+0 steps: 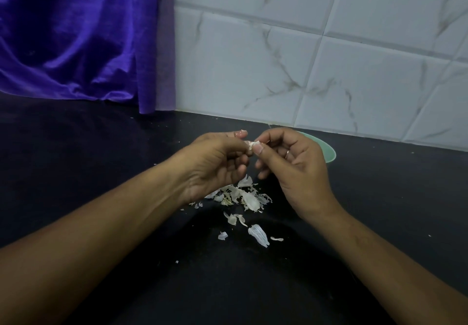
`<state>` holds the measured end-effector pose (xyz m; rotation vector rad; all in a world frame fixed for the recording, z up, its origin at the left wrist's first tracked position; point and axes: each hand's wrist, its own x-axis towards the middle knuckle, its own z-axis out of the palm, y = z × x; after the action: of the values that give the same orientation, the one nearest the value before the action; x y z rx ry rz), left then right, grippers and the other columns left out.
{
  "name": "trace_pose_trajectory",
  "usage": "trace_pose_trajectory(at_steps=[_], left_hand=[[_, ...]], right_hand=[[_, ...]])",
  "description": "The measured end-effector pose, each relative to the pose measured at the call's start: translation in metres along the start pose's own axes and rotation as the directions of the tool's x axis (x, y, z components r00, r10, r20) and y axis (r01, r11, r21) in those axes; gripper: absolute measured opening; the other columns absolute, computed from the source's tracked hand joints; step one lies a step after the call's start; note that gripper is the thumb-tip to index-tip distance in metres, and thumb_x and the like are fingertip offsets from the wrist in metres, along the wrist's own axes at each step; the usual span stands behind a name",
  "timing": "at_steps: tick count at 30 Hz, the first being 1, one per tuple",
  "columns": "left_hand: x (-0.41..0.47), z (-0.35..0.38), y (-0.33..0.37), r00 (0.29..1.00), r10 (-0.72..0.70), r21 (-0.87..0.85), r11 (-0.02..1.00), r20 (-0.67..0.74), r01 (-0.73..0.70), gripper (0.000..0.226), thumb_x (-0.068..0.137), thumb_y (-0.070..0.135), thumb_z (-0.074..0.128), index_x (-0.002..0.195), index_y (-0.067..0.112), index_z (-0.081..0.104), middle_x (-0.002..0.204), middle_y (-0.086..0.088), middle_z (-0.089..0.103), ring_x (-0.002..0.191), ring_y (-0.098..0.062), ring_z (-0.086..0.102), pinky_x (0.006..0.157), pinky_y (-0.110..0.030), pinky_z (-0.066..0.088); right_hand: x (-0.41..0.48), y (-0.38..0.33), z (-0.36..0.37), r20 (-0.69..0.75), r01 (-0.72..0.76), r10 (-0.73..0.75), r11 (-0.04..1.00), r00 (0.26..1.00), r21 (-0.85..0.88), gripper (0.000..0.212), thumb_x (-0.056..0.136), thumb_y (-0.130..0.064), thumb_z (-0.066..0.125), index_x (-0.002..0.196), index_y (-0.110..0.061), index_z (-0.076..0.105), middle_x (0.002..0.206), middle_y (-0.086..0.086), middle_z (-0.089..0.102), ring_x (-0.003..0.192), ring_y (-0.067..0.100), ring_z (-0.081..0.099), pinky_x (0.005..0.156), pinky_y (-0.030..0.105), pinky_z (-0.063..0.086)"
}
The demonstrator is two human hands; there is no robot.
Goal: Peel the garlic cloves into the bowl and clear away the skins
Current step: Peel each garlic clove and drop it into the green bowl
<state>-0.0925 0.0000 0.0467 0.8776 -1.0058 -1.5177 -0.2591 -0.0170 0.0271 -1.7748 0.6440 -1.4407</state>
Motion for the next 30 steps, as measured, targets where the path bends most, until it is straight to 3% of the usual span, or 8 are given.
trace_pose_trajectory(at_steps=[3,7,10,13,20,24,27,30], left_hand=[[-0.001,-0.001,-0.006,0.992,0.125,0.356,0.926,0.011,-0.121,0.019,0.098,-0.003,0.057,0.108,0.01,0.068,0.078,-0.001,0.062,0.061,-0.006,0.056,0.053,-0.02,0.053],[0.001,-0.007,-0.001,0.979,0.205,0.475,0.86,0.015,-0.188,0.025,0.101,-0.001,0.05,0.1,0.007,0.074,0.088,-0.012,0.069,0.071,-0.011,0.062,0.062,-0.028,0.057],[0.002,-0.01,-0.001,0.968,0.249,0.516,0.828,0.015,-0.22,0.022,0.103,0.01,0.055,0.1,0.007,0.076,0.102,-0.02,0.074,0.076,-0.014,0.064,0.067,-0.034,0.056],[0.001,-0.011,-0.003,0.953,0.298,0.565,0.777,0.06,-0.279,0.029,0.101,0.033,0.067,0.094,0.006,0.076,0.098,-0.014,0.075,0.075,-0.014,0.065,0.069,-0.035,0.055],[0.003,-0.014,-0.002,0.94,0.336,0.592,0.747,0.057,-0.303,0.023,0.097,0.025,0.073,0.09,0.003,0.074,0.093,-0.018,0.076,0.077,-0.021,0.068,0.075,-0.043,0.059],[0.0,-0.014,-0.001,0.903,0.426,0.714,0.615,0.058,-0.336,0.019,0.095,0.029,0.072,0.085,0.014,0.076,0.08,-0.009,0.076,0.077,-0.028,0.075,0.075,-0.047,0.064],[-0.004,-0.01,0.0,0.863,0.497,0.798,0.484,0.087,-0.359,0.014,0.094,0.029,0.072,0.082,0.023,0.077,0.071,0.001,0.074,0.07,-0.018,0.073,0.071,-0.042,0.062],[-0.004,-0.009,0.0,0.866,0.494,0.814,0.468,0.081,-0.343,0.013,0.093,0.03,0.072,0.083,0.024,0.078,0.071,0.002,0.074,0.072,-0.019,0.073,0.073,-0.045,0.061]], right_hand=[[0.002,-0.003,-0.002,-0.035,0.057,-0.058,0.998,0.998,-0.017,0.007,0.096,0.0,0.068,0.099,-0.006,0.067,0.079,0.005,0.07,0.068,0.019,0.067,0.058,0.03,0.056],[0.005,-0.003,-0.008,-0.047,0.024,-0.025,1.0,0.999,-0.008,0.009,0.094,0.003,0.07,0.098,-0.004,0.068,0.085,0.013,0.072,0.071,0.024,0.07,0.059,0.034,0.059],[0.005,-0.001,-0.011,-0.047,-0.01,0.009,1.0,0.999,-0.02,0.012,0.09,0.005,0.073,0.096,-0.004,0.07,0.083,0.007,0.074,0.07,0.021,0.071,0.06,0.033,0.059],[0.005,0.0,-0.011,-0.044,-0.022,0.02,0.998,0.999,-0.055,0.013,0.088,0.005,0.076,0.095,-0.004,0.071,0.083,0.004,0.075,0.069,0.019,0.072,0.063,0.037,0.06],[0.005,-0.002,-0.011,-0.028,-0.019,0.016,0.994,0.999,-0.107,0.016,0.085,0.002,0.08,0.095,-0.009,0.073,0.084,0.004,0.076,0.073,0.017,0.074,0.07,0.035,0.062],[0.005,-0.001,-0.011,-0.011,-0.065,0.064,0.995,0.998,-0.069,0.014,0.088,-0.001,0.077,0.1,-0.006,0.075,0.086,0.011,0.078,0.079,0.025,0.077,0.072,0.032,0.061],[0.005,0.001,-0.011,-0.011,-0.063,0.063,0.994,0.998,-0.09,0.011,0.09,-0.001,0.077,0.099,-0.007,0.076,0.086,0.013,0.078,0.078,0.028,0.076,0.074,0.037,0.062],[0.005,0.0,-0.013,-0.021,-0.065,0.064,0.994,0.998,-0.085,0.011,0.088,0.0,0.078,0.097,-0.006,0.077,0.084,0.013,0.078,0.077,0.027,0.076,0.074,0.037,0.062]])
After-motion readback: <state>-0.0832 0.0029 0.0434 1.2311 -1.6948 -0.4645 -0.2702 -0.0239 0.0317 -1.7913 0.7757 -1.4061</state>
